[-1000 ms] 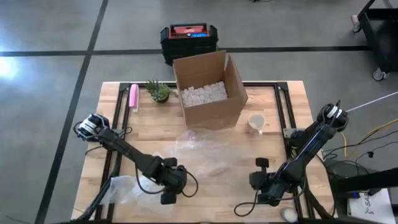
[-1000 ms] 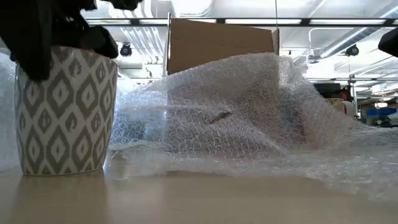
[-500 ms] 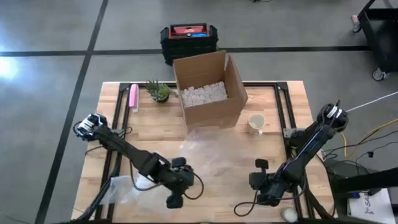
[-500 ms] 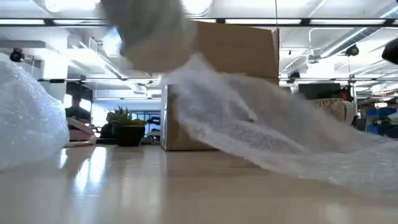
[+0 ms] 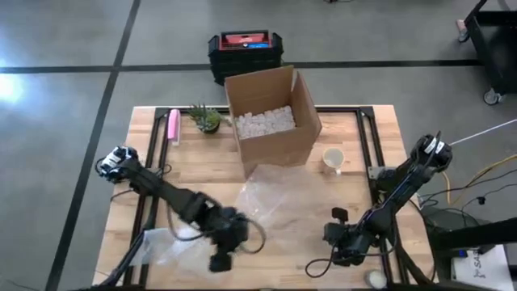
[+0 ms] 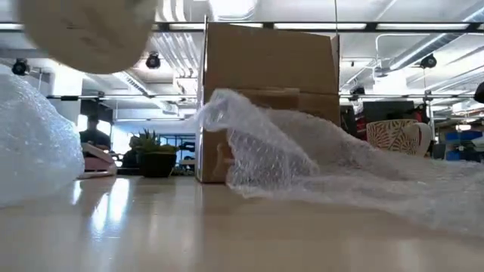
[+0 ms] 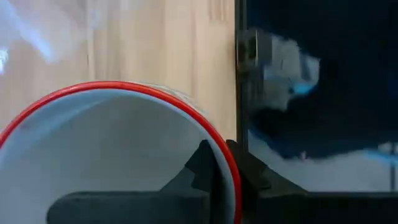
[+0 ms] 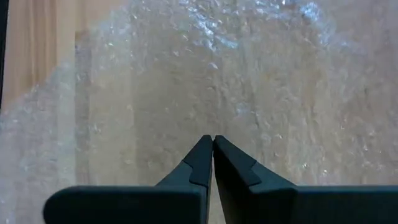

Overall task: Wrap mug
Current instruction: Wrap the gray mug with bubble wrap

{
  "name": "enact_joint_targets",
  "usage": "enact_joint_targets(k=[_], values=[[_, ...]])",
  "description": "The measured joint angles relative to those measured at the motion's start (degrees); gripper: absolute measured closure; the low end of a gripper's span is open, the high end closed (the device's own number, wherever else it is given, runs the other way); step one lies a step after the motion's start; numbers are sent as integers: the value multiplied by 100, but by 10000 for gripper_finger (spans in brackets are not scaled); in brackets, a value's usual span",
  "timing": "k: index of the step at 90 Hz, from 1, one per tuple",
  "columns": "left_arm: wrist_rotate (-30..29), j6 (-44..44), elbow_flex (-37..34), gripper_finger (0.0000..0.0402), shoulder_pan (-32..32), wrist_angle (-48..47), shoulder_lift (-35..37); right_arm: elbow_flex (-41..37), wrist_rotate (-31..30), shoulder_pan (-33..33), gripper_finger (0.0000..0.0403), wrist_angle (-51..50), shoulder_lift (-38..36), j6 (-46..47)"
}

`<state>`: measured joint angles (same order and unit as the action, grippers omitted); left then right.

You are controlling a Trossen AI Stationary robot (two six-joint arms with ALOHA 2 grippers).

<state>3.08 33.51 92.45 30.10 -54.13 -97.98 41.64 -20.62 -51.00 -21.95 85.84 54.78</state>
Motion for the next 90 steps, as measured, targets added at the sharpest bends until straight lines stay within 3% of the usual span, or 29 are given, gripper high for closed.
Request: enact_joint_targets(k=[10, 17, 26, 50, 70, 90], values=[[-1556, -687, 35, 397, -95, 815, 9, -76, -132, 40, 403, 38, 0, -55], [-2201, -1387, -89, 397, -284, 1730, -5, -84, -152, 42, 403, 62, 0, -57], [-2194, -1855, -193, 397, -693, 2292, -240, -86, -159, 42, 403, 260, 60, -53], [-2240, -1446, -238, 397, -1354, 1517, -1240, -89, -96, 28, 403, 796, 631, -131], [-1957, 282, -240, 397, -922, 8, -1370, -69, -7, 3, 403, 810, 794, -396], [-1493, 1728, -502, 397, -161, -80, -1334, -95, 203, 72, 403, 653, 509, -1517]])
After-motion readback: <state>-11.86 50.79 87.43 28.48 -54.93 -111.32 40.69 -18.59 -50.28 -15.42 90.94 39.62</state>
